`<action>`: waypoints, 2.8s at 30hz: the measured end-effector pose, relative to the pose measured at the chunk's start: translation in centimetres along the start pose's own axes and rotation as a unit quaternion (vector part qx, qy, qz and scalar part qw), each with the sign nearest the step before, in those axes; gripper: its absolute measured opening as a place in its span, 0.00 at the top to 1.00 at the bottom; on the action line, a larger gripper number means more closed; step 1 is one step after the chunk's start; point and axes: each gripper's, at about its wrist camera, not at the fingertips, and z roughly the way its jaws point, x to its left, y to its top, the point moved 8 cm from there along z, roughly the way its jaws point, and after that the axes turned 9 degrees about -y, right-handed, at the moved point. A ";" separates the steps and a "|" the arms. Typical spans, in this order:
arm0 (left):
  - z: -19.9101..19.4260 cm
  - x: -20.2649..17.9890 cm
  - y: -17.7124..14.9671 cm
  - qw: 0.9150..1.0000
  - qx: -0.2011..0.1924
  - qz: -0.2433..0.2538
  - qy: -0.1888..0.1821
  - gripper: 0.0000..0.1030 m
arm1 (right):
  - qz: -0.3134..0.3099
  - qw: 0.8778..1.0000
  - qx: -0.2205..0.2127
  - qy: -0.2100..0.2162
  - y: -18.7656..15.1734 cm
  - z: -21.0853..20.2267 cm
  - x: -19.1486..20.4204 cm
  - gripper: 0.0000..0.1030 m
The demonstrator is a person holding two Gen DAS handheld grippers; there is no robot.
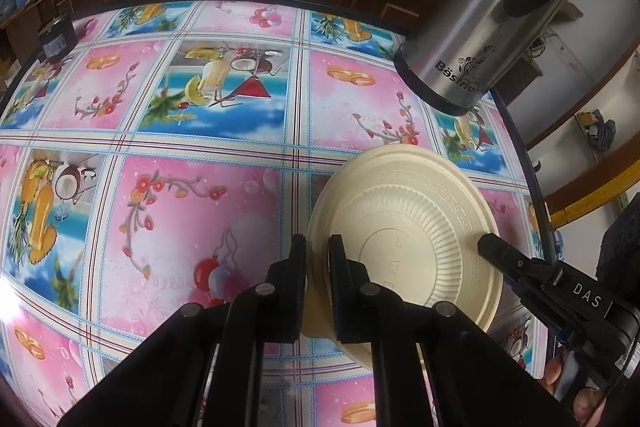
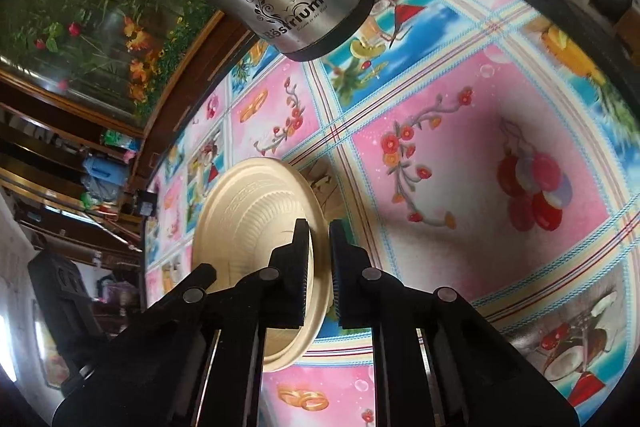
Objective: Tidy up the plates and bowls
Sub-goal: 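Grasp the beige bowl rim with both grippers, then lift the beige bowl with both grippers and carry it over the stack, then lower the beige bowl onto the white bowl with both grippers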
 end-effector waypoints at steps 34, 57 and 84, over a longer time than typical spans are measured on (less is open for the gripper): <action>-12.4 4.9 -19.6 0.998 0.012 -0.063 0.001 0.91 | -0.118 0.992 0.025 -0.038 -21.8 -8.7 0.0 0.91; -35.4 22.9 -23.4 0.971 -0.148 -0.146 0.115 0.91 | -0.323 0.943 0.029 0.074 -37.0 -11.3 26.6 0.91; -34.9 30.7 -27.8 0.967 -0.103 -0.191 0.136 0.88 | -0.459 0.887 0.047 -0.005 -45.0 -4.9 30.8 0.88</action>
